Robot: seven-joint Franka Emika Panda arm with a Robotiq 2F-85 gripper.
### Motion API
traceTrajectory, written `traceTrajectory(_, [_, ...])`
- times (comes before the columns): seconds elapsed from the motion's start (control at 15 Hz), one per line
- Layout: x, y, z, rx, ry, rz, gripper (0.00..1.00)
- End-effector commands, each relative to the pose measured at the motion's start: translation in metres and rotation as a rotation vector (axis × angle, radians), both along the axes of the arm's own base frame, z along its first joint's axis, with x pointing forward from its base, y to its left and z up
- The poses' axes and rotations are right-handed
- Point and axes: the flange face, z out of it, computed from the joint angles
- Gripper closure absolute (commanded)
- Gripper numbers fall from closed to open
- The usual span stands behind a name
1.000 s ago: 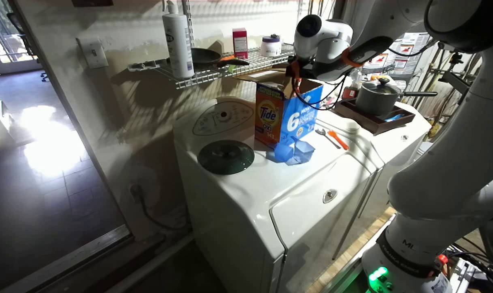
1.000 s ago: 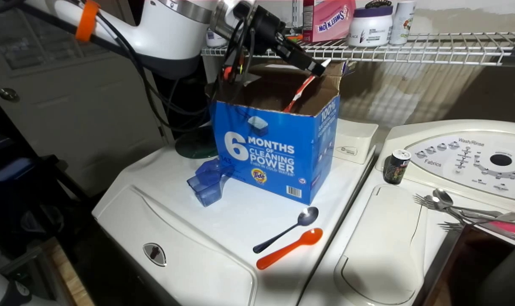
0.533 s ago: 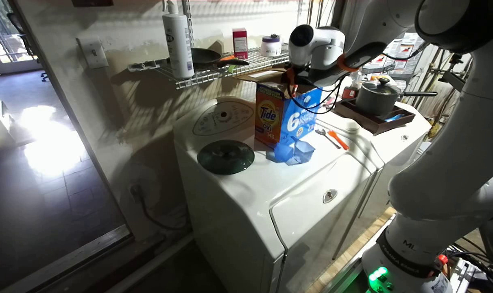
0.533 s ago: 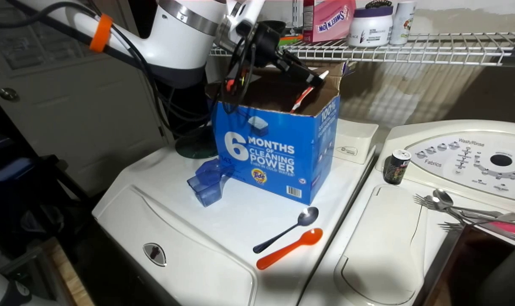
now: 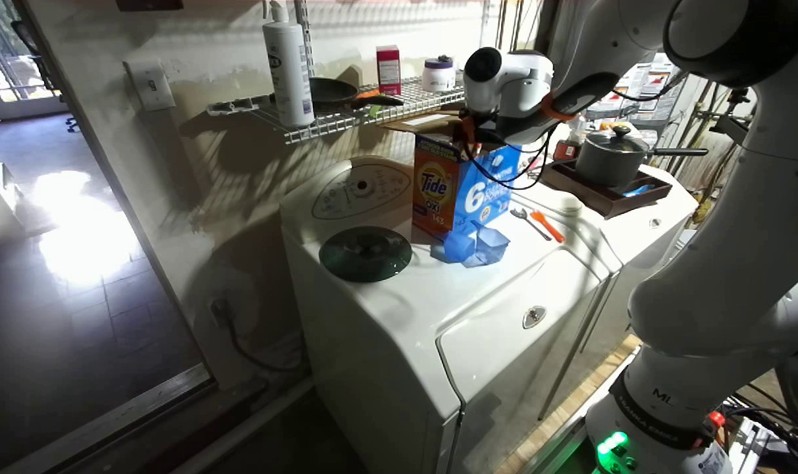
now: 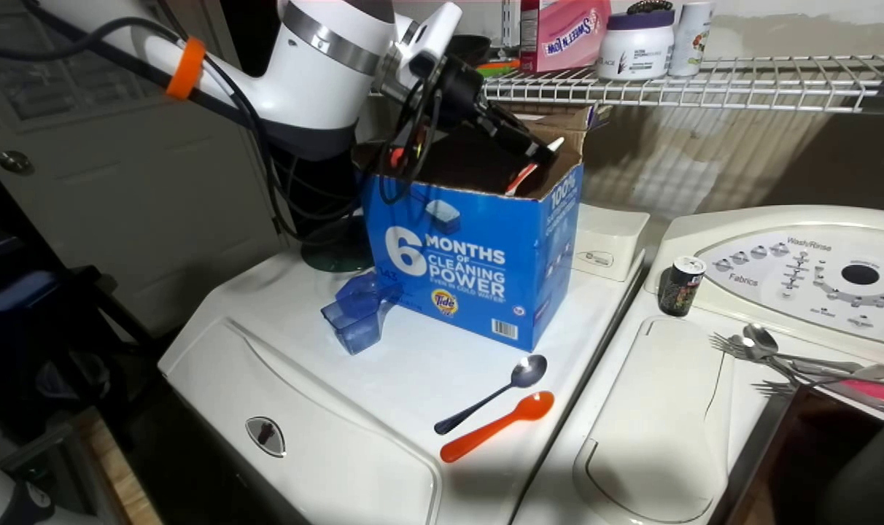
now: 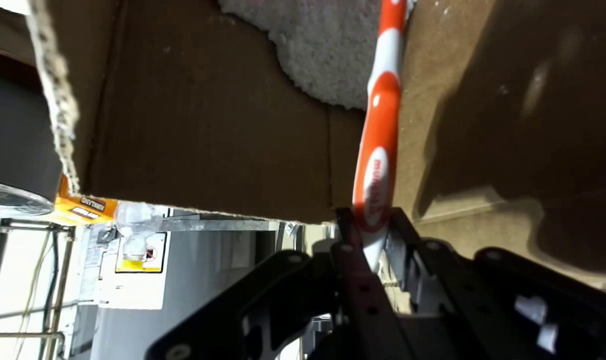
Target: Use the pink and white spoon to some of the contents of the blue box into the blue cup on the right
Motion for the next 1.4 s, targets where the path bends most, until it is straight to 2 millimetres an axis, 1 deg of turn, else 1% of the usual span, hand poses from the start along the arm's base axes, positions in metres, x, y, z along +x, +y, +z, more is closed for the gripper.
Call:
traceTrajectory(0.0, [0.007, 0.001, -0.019, -0.011, 0.03, -0.02, 0.95])
traceTrajectory(0.67, [0.006, -0.004, -0.049, 0.0, 0.108, -0.041, 0.95])
traceTrajectory(1.33, [0.003, -0.001, -0.062, 0.028, 0.189, -0.026, 0.95])
